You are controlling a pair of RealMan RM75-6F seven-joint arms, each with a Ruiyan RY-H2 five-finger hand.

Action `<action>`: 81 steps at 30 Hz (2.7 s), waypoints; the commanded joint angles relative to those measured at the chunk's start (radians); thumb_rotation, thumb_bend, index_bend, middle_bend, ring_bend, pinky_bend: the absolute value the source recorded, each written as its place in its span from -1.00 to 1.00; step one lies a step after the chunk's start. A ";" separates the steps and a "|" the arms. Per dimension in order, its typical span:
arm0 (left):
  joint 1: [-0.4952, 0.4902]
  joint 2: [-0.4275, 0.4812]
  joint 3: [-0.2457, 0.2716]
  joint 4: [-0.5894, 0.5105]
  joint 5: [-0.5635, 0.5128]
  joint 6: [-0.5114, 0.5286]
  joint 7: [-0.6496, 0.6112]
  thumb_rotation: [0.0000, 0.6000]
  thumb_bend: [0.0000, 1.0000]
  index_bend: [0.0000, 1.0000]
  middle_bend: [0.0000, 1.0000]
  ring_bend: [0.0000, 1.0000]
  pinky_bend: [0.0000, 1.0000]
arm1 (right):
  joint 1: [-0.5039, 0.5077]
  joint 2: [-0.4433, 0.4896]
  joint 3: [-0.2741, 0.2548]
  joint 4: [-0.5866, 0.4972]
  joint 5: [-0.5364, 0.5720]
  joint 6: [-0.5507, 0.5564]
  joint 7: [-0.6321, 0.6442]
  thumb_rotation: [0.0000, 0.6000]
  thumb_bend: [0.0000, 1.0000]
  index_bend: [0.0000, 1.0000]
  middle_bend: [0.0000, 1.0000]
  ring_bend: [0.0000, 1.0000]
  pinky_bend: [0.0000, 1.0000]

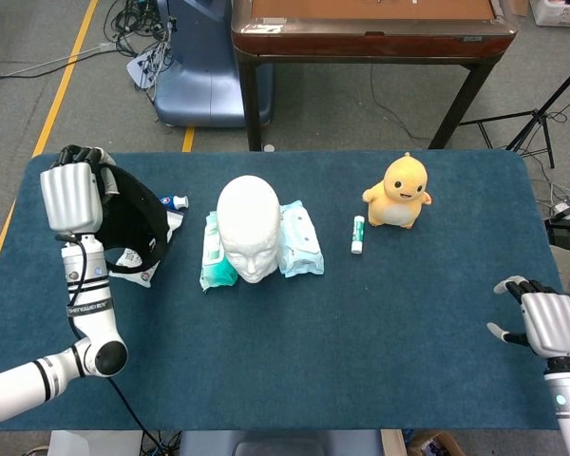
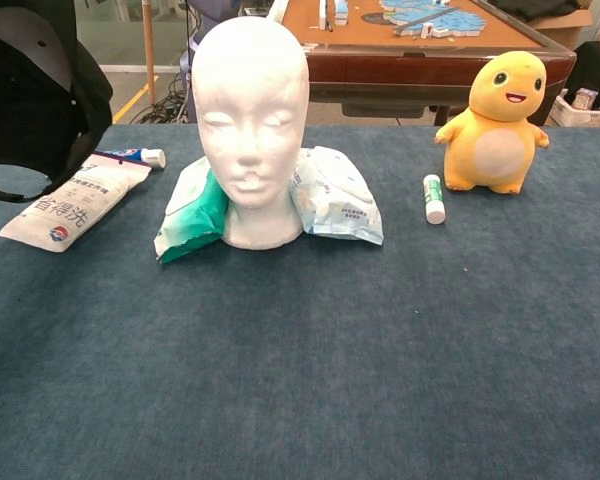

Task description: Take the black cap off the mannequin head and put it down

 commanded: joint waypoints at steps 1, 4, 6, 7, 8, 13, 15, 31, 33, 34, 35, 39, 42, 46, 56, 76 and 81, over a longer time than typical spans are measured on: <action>0.009 -0.001 0.005 0.012 0.013 -0.006 -0.026 1.00 0.11 0.06 -0.01 -0.41 -0.06 | 0.002 -0.004 -0.001 -0.001 0.002 -0.003 -0.008 1.00 -0.83 -0.21 -0.29 -0.32 -0.12; 0.012 -0.010 -0.001 0.037 0.024 -0.017 -0.068 1.00 0.11 0.06 -0.01 -0.41 -0.06 | 0.003 -0.006 -0.001 -0.002 0.003 -0.004 -0.016 1.00 -0.83 -0.21 -0.29 -0.32 -0.12; 0.018 -0.019 -0.002 0.061 0.043 -0.017 -0.110 1.00 0.11 0.06 -0.01 -0.41 -0.06 | 0.005 -0.007 -0.001 -0.001 0.006 -0.006 -0.018 1.00 -0.83 -0.21 -0.29 -0.32 -0.12; 0.023 -0.023 0.000 0.072 0.054 -0.014 -0.132 1.00 0.11 0.05 -0.01 -0.41 -0.06 | 0.005 -0.007 0.000 -0.001 0.008 -0.008 -0.018 1.00 -0.83 -0.21 -0.29 -0.32 -0.12; 0.033 -0.028 0.005 0.087 0.071 -0.007 -0.164 1.00 0.11 0.06 -0.01 -0.41 -0.06 | 0.006 -0.007 0.000 0.000 0.010 -0.010 -0.019 1.00 -0.83 -0.21 -0.29 -0.32 -0.12; 0.107 -0.041 0.058 0.144 0.151 0.037 -0.310 1.00 0.11 0.05 -0.01 -0.41 -0.06 | 0.009 -0.008 0.000 0.000 0.011 -0.013 -0.021 1.00 -0.83 -0.21 -0.29 -0.32 -0.12; 0.145 -0.054 0.089 0.185 0.194 0.069 -0.374 1.00 0.11 0.05 -0.01 -0.41 -0.06 | 0.010 -0.010 -0.001 0.000 0.012 -0.015 -0.026 1.00 -0.83 -0.21 -0.29 -0.32 -0.12; 0.303 -0.143 0.153 0.415 0.296 0.152 -0.619 1.00 0.11 0.05 -0.01 -0.41 -0.06 | 0.026 -0.029 -0.004 -0.004 0.024 -0.034 -0.080 1.00 -0.83 -0.21 -0.29 -0.32 -0.12; 0.315 -0.150 0.154 0.424 0.306 0.163 -0.630 1.00 0.11 0.05 -0.01 -0.41 -0.06 | 0.027 -0.029 -0.004 -0.004 0.024 -0.034 -0.081 1.00 -0.83 -0.21 -0.29 -0.32 -0.12; 0.320 -0.152 0.154 0.427 0.310 0.167 -0.634 1.00 0.11 0.05 -0.01 -0.41 -0.06 | 0.027 -0.029 -0.005 -0.004 0.024 -0.034 -0.081 1.00 -0.83 -0.21 -0.29 -0.32 -0.12; 0.325 -0.154 0.154 0.430 0.313 0.170 -0.638 1.00 0.11 0.05 -0.01 -0.41 -0.06 | 0.027 -0.029 -0.005 -0.005 0.023 -0.034 -0.081 1.00 -0.83 -0.21 -0.29 -0.32 -0.12; 0.340 -0.161 0.148 0.438 0.320 0.170 -0.653 1.00 0.11 0.05 -0.01 -0.41 -0.06 | 0.029 -0.030 -0.006 -0.005 0.022 -0.035 -0.084 1.00 -0.83 -0.21 -0.29 -0.32 -0.12; 0.334 -0.159 0.136 0.434 0.325 0.160 -0.646 1.00 0.11 0.05 -0.01 -0.41 -0.06 | 0.030 -0.031 -0.007 -0.006 0.022 -0.035 -0.088 1.00 -0.83 -0.21 -0.29 -0.32 -0.12; 0.311 -0.146 0.103 0.409 0.329 0.148 -0.623 1.00 0.11 0.05 -0.01 -0.41 -0.06 | 0.030 -0.031 -0.008 -0.007 0.020 -0.034 -0.086 1.00 -0.83 -0.21 -0.29 -0.32 -0.12; 0.264 -0.133 0.030 0.389 0.291 0.078 -0.609 1.00 0.11 0.06 -0.01 -0.41 -0.06 | 0.030 -0.025 -0.007 -0.007 0.019 -0.032 -0.070 1.00 -0.83 -0.21 -0.29 -0.32 -0.12; 0.400 -0.276 0.087 0.701 0.299 0.107 -0.966 1.00 0.11 0.06 -0.01 -0.41 -0.06 | 0.032 -0.031 -0.011 -0.011 0.019 -0.031 -0.090 1.00 -0.83 -0.21 -0.29 -0.32 -0.12; 0.451 -0.279 0.123 0.697 0.339 0.175 -0.978 1.00 0.11 0.06 -0.01 -0.41 -0.06 | 0.031 -0.029 -0.010 -0.011 0.017 -0.028 -0.081 1.00 -0.83 -0.21 -0.29 -0.32 -0.12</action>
